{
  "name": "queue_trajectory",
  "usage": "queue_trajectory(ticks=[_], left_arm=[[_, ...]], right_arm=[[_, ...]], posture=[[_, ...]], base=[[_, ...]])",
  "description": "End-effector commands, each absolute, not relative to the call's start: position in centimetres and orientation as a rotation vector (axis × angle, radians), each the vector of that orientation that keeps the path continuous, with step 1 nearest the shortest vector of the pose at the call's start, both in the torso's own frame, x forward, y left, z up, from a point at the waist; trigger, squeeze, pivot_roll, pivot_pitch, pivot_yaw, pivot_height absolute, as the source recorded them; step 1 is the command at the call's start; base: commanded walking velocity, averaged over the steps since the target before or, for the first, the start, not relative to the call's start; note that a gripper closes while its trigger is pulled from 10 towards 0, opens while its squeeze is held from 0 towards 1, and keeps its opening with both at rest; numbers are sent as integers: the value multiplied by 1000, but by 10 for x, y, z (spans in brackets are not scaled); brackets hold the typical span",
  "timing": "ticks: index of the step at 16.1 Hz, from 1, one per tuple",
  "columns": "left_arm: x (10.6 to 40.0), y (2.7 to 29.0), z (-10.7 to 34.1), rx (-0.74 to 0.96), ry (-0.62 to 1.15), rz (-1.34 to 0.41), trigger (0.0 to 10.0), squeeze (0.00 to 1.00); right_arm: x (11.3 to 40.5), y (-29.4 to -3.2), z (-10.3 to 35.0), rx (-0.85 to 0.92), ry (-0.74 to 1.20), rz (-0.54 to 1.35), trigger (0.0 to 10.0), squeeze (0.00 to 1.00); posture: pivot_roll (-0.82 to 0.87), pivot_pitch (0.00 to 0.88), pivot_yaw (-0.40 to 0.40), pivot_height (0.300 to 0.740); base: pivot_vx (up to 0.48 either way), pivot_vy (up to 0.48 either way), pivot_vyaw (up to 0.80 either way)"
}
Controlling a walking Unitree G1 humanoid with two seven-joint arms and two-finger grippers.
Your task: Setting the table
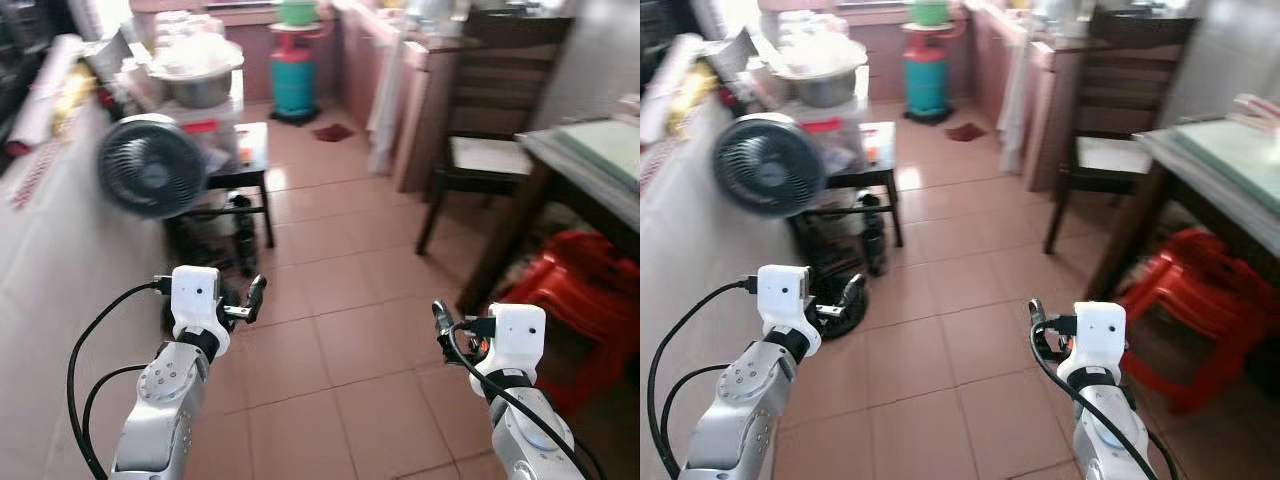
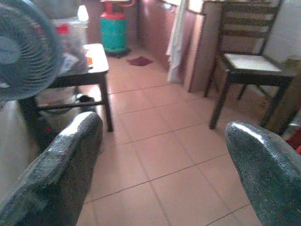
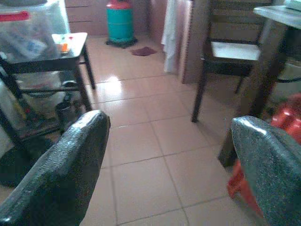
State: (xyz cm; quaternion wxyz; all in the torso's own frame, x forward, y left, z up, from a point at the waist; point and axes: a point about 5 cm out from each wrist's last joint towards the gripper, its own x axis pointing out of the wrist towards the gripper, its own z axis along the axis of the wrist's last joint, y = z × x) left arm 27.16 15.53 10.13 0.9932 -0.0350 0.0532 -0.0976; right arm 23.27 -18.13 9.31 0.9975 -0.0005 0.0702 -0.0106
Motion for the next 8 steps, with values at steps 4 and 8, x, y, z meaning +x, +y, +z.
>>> queue_trajectory(ticks=[4, 8], left_arm=[[279, 161, 105, -107, 101, -204, 10000, 0], [280, 157, 103, -114, 112, -239, 10000, 0]], right_arm=[[231, -179, 101, -12, 108, -15, 10000, 0], [231, -179, 99, -10, 122, -19, 10000, 0]], posture=[[0, 3, 33, 740], [-3, 3, 37, 740]], base=[[0, 0, -352], [204, 0, -200]])
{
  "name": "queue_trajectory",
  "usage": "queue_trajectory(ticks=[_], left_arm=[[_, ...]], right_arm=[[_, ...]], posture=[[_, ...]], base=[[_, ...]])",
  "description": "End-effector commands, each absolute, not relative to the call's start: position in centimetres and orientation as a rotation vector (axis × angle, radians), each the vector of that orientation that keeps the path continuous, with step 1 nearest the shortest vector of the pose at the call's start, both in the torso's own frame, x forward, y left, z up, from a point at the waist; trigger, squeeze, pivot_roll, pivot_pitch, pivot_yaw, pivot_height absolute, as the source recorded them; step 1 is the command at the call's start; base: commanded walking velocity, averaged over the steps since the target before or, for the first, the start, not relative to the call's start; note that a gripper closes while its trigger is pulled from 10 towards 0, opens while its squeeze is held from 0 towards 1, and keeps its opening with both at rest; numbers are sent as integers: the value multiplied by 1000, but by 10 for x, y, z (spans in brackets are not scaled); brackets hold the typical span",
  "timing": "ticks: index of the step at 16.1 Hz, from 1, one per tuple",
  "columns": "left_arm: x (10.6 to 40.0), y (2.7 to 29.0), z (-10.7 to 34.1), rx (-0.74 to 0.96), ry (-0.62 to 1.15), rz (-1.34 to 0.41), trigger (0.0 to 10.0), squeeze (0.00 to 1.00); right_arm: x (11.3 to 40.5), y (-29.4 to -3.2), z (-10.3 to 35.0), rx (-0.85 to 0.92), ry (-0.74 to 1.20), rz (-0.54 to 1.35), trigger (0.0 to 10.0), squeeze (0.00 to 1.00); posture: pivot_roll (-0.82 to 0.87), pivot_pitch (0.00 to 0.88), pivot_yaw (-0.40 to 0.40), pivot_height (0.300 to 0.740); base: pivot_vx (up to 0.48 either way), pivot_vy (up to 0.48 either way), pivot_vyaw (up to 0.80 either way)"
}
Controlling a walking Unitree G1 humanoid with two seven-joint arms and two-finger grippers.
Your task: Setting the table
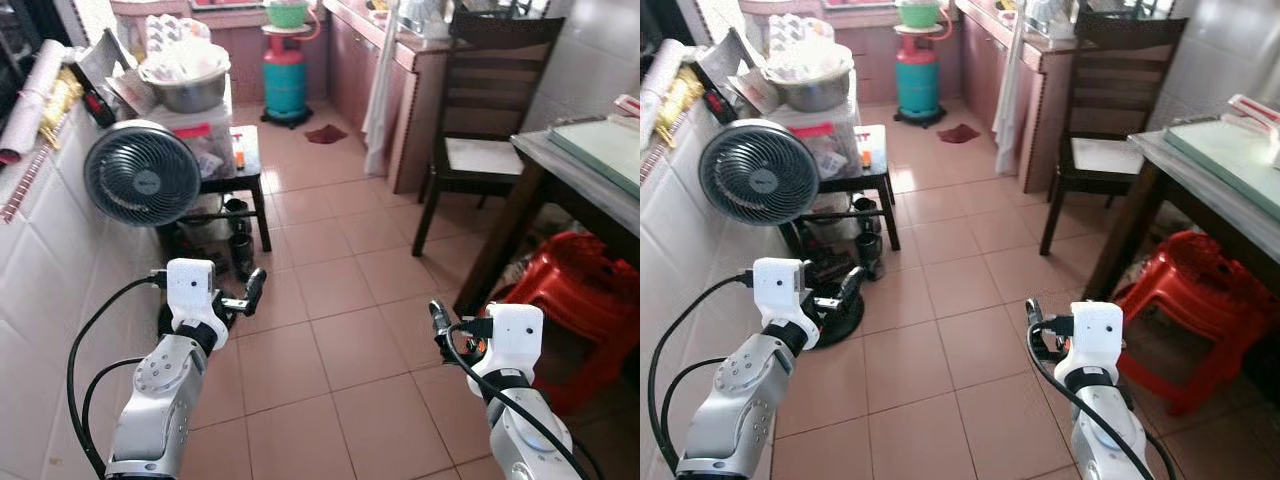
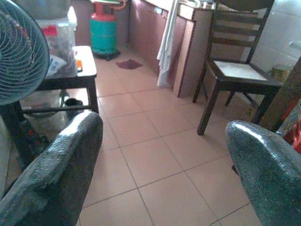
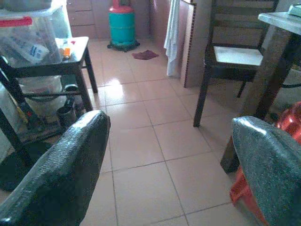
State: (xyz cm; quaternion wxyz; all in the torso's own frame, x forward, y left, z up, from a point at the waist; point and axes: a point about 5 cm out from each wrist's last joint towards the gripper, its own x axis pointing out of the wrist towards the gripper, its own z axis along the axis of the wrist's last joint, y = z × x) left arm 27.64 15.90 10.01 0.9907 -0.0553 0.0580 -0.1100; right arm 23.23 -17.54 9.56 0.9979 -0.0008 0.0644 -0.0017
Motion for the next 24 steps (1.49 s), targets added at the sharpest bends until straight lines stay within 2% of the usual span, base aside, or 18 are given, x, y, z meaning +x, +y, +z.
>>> queue_trajectory(ticks=[1, 4, 21, 24], left_arm=[[279, 156, 103, -115, 113, -245, 10000, 0], [278, 154, 100, -121, 124, -254, 10000, 0], [277, 153, 92, -100, 158, -277, 10000, 0], [278, 155, 88, -112, 188, -208, 10000, 0]], right_arm=[[231, -178, 99, -8, 116, -16, 10000, 0], [232, -177, 99, -5, 119, -12, 10000, 0], [232, -175, 96, 5, 135, -19, 10000, 0], [232, -175, 96, 5, 134, -20, 10000, 0]], posture=[[-3, 1, 38, 740], [-1, 0, 37, 740], [-6, 4, 42, 740], [-6, 4, 42, 740]], base=[[341, 0, -800], [344, 0, 0], [355, 0, -800], [202, 0, -702]])
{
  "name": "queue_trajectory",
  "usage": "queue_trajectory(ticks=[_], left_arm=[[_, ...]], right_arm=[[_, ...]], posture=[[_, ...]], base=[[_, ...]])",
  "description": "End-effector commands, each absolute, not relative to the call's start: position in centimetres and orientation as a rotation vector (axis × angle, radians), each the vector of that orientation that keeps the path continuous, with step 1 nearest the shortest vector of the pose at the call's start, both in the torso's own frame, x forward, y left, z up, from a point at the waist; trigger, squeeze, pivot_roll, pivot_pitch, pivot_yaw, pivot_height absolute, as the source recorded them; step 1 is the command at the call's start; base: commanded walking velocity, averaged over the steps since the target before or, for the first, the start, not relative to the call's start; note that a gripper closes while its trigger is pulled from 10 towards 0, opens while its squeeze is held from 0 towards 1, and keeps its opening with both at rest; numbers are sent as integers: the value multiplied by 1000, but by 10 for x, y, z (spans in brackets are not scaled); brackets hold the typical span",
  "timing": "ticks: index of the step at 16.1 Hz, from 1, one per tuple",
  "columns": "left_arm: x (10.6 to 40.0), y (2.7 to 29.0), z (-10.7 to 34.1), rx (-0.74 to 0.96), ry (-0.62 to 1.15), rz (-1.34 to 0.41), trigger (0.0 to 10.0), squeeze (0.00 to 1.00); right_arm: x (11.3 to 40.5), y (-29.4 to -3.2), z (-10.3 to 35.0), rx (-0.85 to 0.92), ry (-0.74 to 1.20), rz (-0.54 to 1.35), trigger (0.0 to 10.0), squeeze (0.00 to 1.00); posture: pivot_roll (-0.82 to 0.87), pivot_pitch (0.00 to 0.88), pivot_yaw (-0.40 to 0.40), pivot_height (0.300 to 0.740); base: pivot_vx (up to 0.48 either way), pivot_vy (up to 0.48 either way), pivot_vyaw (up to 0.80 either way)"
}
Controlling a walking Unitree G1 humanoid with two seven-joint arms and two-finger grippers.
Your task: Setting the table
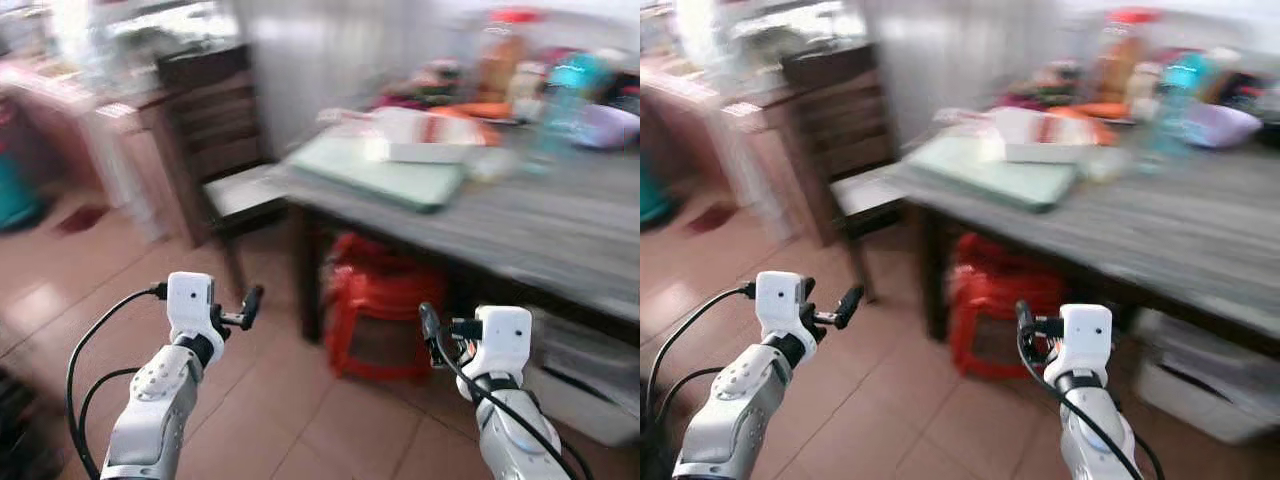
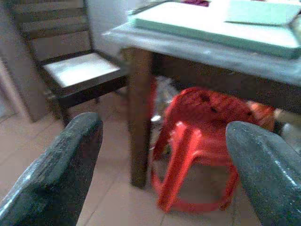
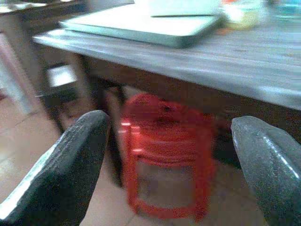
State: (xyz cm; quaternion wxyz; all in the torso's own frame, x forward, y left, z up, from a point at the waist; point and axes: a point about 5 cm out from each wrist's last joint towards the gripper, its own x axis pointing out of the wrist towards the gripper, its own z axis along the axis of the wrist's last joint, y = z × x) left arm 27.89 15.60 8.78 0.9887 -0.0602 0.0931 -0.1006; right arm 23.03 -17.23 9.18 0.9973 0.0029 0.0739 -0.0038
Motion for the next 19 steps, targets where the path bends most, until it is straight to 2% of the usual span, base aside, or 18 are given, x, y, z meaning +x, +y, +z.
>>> queue_trajectory(ticks=[1, 8, 12, 19], left_arm=[[280, 157, 84, -97, 228, -171, 10000, 0], [284, 156, 85, -69, 243, -155, 10000, 0], [284, 156, 85, -70, 256, -149, 10000, 0], [285, 156, 86, -54, 254, -156, 10000, 0]], right_arm=[[232, -175, 96, 7, 133, -20, 10000, 0], [232, -174, 95, 22, 139, -27, 10000, 0], [232, -173, 95, 25, 141, -29, 10000, 0], [233, -173, 94, 21, 142, -30, 10000, 0]], posture=[[-7, 6, 41, 740], [-5, 11, 45, 740], [-5, 11, 48, 740], [-1, 0, 49, 740]], base=[[0, 0, 0], [0, 0, 0], [0, 0, -592], [-277, 0, -601]])
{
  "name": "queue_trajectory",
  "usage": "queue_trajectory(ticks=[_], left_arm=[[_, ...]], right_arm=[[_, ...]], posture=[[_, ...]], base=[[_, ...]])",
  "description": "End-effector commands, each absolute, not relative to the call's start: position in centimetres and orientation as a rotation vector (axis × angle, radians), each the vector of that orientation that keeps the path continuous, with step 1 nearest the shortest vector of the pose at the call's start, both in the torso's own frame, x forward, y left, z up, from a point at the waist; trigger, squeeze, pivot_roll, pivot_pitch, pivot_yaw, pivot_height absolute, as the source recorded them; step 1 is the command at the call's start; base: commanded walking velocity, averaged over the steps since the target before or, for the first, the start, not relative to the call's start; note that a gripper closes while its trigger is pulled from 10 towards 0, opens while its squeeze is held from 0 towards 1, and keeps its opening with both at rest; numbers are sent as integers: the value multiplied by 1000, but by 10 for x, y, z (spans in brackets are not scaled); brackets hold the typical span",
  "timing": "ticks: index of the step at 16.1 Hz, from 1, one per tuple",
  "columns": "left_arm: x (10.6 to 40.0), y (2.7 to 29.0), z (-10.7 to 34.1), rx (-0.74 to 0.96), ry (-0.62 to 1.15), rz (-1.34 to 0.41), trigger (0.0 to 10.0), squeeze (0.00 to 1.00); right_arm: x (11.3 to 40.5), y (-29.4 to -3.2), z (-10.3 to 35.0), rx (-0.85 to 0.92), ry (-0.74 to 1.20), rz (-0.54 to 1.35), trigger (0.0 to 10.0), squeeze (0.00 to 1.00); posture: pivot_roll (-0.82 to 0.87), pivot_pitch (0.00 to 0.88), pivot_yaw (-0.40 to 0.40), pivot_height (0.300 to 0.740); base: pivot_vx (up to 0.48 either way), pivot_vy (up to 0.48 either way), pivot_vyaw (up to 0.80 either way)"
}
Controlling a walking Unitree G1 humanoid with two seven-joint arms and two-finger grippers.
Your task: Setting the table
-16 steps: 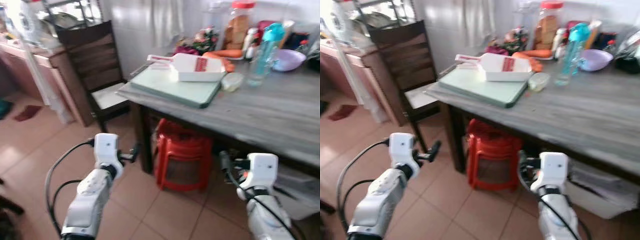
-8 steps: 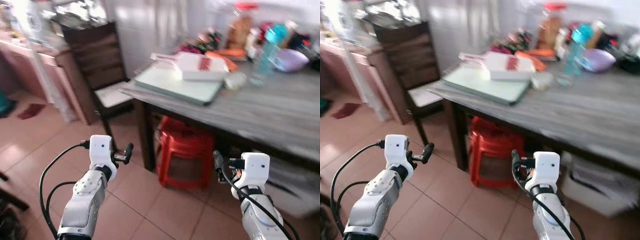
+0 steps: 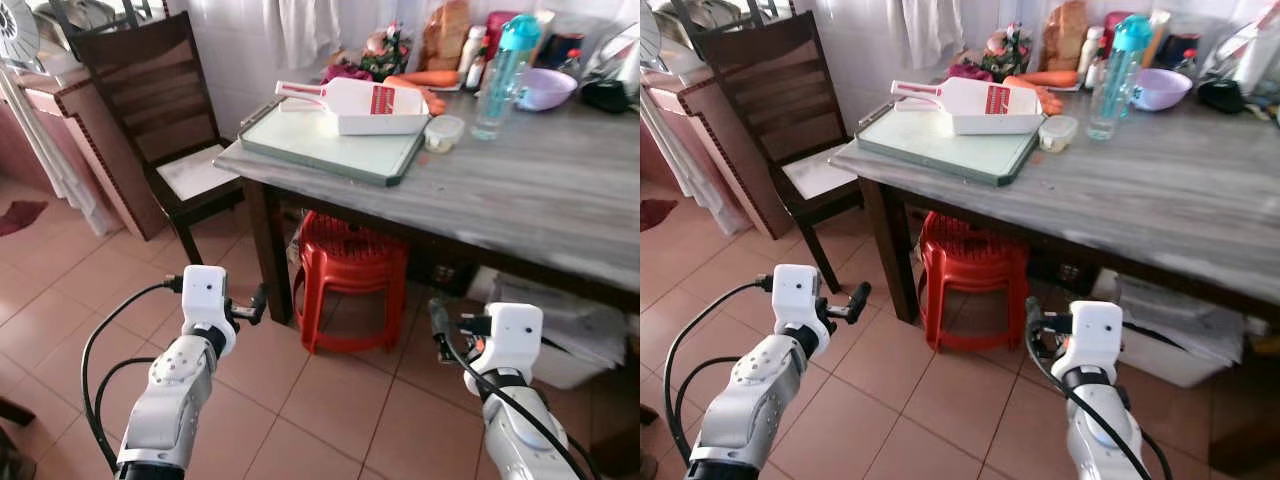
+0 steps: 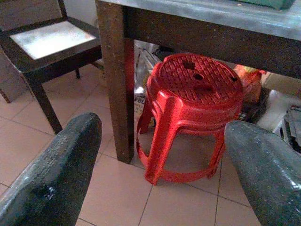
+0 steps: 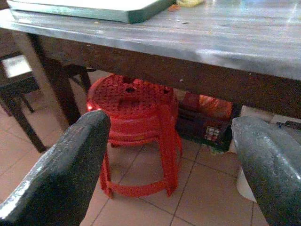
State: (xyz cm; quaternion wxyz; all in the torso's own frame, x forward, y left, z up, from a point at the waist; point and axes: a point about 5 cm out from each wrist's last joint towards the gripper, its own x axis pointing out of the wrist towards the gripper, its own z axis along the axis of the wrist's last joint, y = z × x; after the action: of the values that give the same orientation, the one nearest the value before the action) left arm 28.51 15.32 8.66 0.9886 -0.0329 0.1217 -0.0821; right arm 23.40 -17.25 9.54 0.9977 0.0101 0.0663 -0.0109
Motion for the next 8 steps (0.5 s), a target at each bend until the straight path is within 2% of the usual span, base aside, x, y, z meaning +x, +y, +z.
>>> queue_trajectory(ticks=[1, 4, 6, 8], left_arm=[[286, 156, 86, -51, 254, -157, 10000, 0], [286, 156, 86, -46, 252, -161, 10000, 0], [286, 156, 87, -41, 251, -165, 10000, 0], [284, 154, 86, -25, 242, -200, 10000, 0]], right_arm=[[234, -173, 93, 20, 143, -29, 10000, 0], [234, -173, 93, 21, 145, -31, 10000, 0], [234, -173, 92, 22, 148, -33, 10000, 0], [234, -173, 92, 24, 147, -35, 10000, 0]], posture=[[-1, 0, 50, 740], [0, 0, 52, 740], [0, 0, 52, 740], [1, 1, 54, 740]], base=[[-292, 0, -587], [-285, 0, -569], [-274, 0, -800], [0, 0, -666]])
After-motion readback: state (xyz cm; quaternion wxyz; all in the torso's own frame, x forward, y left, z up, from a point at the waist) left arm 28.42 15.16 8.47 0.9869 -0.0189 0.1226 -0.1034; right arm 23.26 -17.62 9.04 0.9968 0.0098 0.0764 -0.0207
